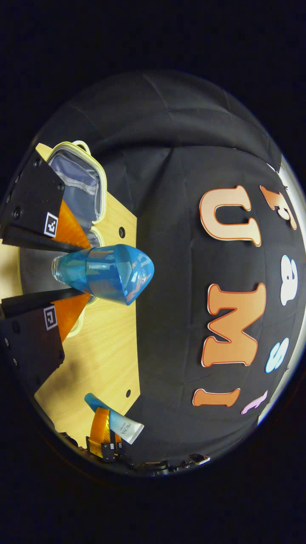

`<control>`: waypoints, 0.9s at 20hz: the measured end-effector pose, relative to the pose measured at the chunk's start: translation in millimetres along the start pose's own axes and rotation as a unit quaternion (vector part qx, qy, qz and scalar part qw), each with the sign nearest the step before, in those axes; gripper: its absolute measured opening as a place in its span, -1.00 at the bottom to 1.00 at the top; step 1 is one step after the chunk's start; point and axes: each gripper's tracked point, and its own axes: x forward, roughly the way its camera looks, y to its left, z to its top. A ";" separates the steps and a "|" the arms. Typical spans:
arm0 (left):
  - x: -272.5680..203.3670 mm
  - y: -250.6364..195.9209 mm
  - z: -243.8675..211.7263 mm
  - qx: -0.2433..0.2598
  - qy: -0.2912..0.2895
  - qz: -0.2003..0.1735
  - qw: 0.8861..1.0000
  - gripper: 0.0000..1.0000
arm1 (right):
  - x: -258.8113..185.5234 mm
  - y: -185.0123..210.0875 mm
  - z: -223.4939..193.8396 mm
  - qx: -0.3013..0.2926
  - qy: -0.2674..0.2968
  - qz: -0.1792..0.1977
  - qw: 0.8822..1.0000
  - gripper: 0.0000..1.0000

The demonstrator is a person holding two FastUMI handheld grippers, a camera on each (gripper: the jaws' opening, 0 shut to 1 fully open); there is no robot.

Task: First open the suitcase, pack the skin care products into it, and then close the suitcase.

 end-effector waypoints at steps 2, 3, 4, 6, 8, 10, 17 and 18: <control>2.2 14.0 -5.0 0.003 0.009 -0.001 1.000 -0.13 | 2.2 13.6 4.6 -0.002 -0.004 0.004 1.000 -0.33; 4.9 19.0 -11.5 0.005 0.019 -0.003 1.000 -0.13 | 4.2 20.4 4.5 0.000 -0.003 0.005 1.000 -0.33; 7.0 22.6 -15.9 0.007 0.026 -0.007 1.000 -0.13 | 6.6 28.0 3.0 0.002 -0.001 0.006 1.000 -0.33; 13.7 28.2 -25.8 0.012 0.042 -0.017 0.999 -0.10 | 12.4 43.8 -0.2 0.004 0.003 0.011 1.000 -0.33; 22.6 34.6 -41.7 0.021 0.063 -0.021 0.998 -0.13 | 19.9 58.5 -4.6 0.002 0.011 0.015 1.000 -0.33; 31.1 41.5 -61.0 0.025 0.086 -0.025 0.996 -0.09 | 27.0 71.6 -10.3 0.006 0.014 0.018 1.000 -0.33; 63.0 55.7 -123.1 0.051 0.180 -0.036 0.982 -0.16 | 43.1 113.7 -33.6 0.038 0.032 0.019 0.999 -0.33; 68.1 51.6 -128.9 0.048 0.189 -0.047 0.980 -0.12 | 45.7 118.8 -37.0 0.040 0.035 0.018 0.998 -0.33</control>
